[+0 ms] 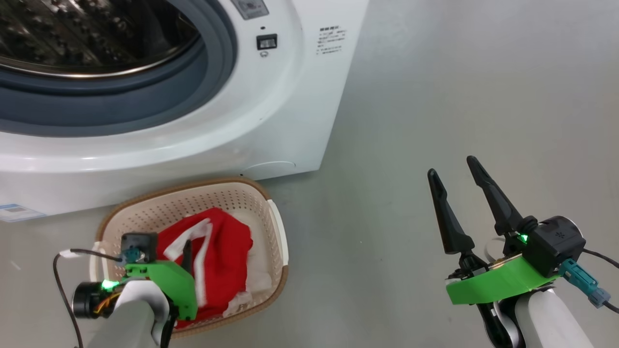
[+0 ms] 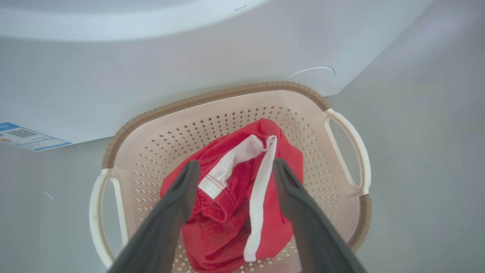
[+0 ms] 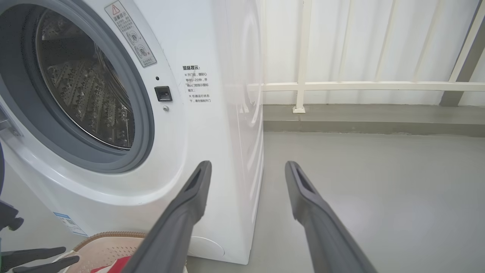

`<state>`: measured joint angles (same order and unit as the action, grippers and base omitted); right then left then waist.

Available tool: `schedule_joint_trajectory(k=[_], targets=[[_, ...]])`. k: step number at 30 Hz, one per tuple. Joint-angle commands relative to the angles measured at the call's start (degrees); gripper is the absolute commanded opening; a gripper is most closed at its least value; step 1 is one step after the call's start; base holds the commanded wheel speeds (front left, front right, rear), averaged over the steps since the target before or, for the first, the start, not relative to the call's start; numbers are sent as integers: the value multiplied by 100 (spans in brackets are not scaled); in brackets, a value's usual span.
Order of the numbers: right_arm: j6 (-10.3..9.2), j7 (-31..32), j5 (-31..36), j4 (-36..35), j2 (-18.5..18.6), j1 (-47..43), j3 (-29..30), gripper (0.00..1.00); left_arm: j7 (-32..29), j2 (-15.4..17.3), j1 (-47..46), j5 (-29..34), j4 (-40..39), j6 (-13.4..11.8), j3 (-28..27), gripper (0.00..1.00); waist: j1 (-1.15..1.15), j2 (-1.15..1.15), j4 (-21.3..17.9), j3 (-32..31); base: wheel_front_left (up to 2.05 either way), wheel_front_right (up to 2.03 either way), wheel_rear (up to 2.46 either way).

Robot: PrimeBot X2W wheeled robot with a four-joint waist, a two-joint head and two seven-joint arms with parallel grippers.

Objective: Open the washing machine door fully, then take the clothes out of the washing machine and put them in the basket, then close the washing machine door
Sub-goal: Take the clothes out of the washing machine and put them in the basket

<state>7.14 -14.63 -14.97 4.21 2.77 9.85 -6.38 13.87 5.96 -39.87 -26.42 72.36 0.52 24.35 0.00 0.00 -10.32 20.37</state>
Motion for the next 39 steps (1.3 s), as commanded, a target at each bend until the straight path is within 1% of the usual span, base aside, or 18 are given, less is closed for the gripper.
schedule_joint_trajectory(k=[1,3,12,13,18,25,34,39], targets=[[35,-37,-37,-109,10,-28,-121,100,99,138,-4,-37,-151,4,-158,100,0,0,94,-105,0,0,0],[35,-37,-24,-98,10,-56,-116,100,107,154,37,-58,-369,-17,-225,100,0,0,153,-182,0,0,0],[35,-37,83,-48,10,-163,-72,100,111,274,702,100,-1991,-268,-645,100,0,0,428,-572,0,0,0],[35,-37,83,-48,10,-163,-72,100,111,274,702,100,-1991,-268,-645,100,0,0,428,-572,0,0,0],[35,-37,136,-46,10,-252,-62,100,112,305,1137,226,-2849,-382,-878,100,0,0,563,-768,0,0,0],[35,-37,205,-41,10,-391,-27,100,112,330,1711,387,-3826,-488,-1096,100,0,0,718,-1027,0,0,0],[35,-37,290,-99,10,-525,121,100,112,404,2344,542,-5113,-549,-1319,100,0,0,852,-1247,0,0,0],[35,-37,334,-150,10,-608,226,100,113,420,2739,727,-5885,-674,-1441,100,0,0,878,-1350,0,0,0]])
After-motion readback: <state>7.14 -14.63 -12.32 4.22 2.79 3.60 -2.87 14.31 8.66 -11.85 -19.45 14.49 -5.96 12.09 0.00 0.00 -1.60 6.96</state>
